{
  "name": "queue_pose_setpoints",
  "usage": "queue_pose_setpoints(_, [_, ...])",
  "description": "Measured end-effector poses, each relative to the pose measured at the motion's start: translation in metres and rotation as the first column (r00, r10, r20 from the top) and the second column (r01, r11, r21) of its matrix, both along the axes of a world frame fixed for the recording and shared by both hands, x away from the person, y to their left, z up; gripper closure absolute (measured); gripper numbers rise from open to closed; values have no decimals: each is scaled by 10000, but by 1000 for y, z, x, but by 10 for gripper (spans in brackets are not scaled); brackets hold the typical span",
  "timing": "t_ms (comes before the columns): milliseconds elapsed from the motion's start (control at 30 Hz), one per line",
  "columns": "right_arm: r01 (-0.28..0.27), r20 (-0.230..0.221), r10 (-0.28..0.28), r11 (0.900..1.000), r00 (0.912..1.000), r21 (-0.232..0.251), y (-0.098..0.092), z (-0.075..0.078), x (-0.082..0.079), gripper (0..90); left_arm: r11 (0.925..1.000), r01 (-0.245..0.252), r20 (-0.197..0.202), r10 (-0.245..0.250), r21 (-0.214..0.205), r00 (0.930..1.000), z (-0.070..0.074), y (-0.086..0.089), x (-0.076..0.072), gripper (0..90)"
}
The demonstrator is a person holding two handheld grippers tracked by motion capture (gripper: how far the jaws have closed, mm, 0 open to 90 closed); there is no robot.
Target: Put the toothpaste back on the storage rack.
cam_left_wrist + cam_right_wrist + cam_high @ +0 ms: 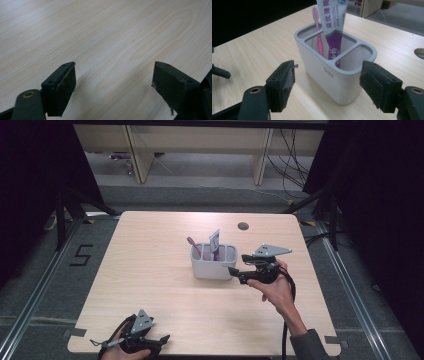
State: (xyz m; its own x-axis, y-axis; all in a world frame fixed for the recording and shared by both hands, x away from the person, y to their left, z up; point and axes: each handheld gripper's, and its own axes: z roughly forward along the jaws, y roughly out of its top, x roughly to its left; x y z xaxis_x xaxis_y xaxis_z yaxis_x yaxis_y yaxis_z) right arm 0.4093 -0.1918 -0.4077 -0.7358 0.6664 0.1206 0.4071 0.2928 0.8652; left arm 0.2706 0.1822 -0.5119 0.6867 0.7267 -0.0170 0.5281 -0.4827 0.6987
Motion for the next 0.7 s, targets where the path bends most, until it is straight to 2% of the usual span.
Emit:
queue_pose_setpoints(33, [-95, 69, 96, 9998, 9999, -152, -2, -1, -1, 287, 10000, -21, 25, 21, -43, 10000, -1, -1, 0, 183])
queue_pose_setpoints(67, [-79, -20, 79, 9999, 10000, -121, -3, -2, -3, 285, 10000, 30, 22, -30, 5, 10000, -1, -1, 0, 183])
queue_pose_setpoints(100, [-51, -117, 49, 9998, 9999, -180, -4, -4, -6, 276, 9999, -119, 37, 120, -125, 9999, -2, -2, 0, 183])
queue_pose_setpoints(167, [-120, 63, 122, 9994, 9999, -323, -6, -4, -9, 276, 9998, -162, 57, 163, -143, 9999, -2, -1, 0, 183])
queue_pose_setpoints(200, [-120, 63, 122, 9994, 9999, -323, -6, -4, -9, 276, 9998, -162, 57, 163, -143, 9999, -2, -1, 0, 184])
queue_pose_setpoints(233, [-12, 66, 14, 9994, 10000, -351, -8, -5, -14, 272, 10000, -41, -19, 41, 57, 10000, 0, 0, 0, 184])
queue_pose_setpoints(267, [-33, -155, 29, 9997, 9999, -236, -7, -5, -16, 272, 10000, -35, -13, 35, 16, 10000, -1, 0, 0, 183])
queue_pose_setpoints(300, [94, -162, -97, 9998, 9998, -198, -7, -6, -19, 272, 10000, -50, -14, 50, 2, 10000, -1, 0, -1, 183])
queue_pose_setpoints(333, [-75, 0, 75, 9995, 10000, -320, -9, -6, -18, 271, 10000, -57, -18, 57, 7, 10000, -1, 1, -1, 184])
queue_pose_setpoints(400, [-34, -110, 32, 9997, 9999, -224, -9, -7, -20, 269, 10000, -65, -8, 65, 0, 10000, -1, 1, 0, 183])
queue_pose_setpoints(433, [41, -393, -44, 10000, 9992, -67, -8, -8, -23, 266, 10000, -64, 0, 64, 4, 10000, -1, 0, 0, 183])
queue_pose_setpoints(467, [-83, -43, 82, 9994, 10000, -322, -10, -10, -22, 265, 10000, -18, 25, 18, 49, 10000, -1, 0, 0, 183])
queue_pose_setpoints(500, [-32, -224, 23, 9991, 9997, -419, -10, -12, -24, 259, 9992, 175, 30, -176, 357, 9998, 0, 2, 0, 183])
queue_pose_setpoints(567, [-87, -188, 80, 9992, 9998, -401, -11, -15, -25, 257, 9991, 191, 14, -192, 383, 9998, 0, 2, 0, 183])
queue_pose_setpoints(600, [-80, -177, 72, 9989, 9998, -464, -12, -16, -26, 257, 9998, -164, 89, 165, -79, 9998, -2, -1, 0, 183])
queue_pose_setpoints(633, [-115, -145, 109, 9989, 9998, -454, -13, -17, -26, 256, 10000, -35, 69, 35, -1, 10000, -1, 0, 0, 183])
queue_pose_setpoints(700, [-37, -366, 20, 9989, 9993, -466, -13, -17, -29, 253, 10000, -8, 58, 8, 84, 10000, 0, 0, 0, 184])
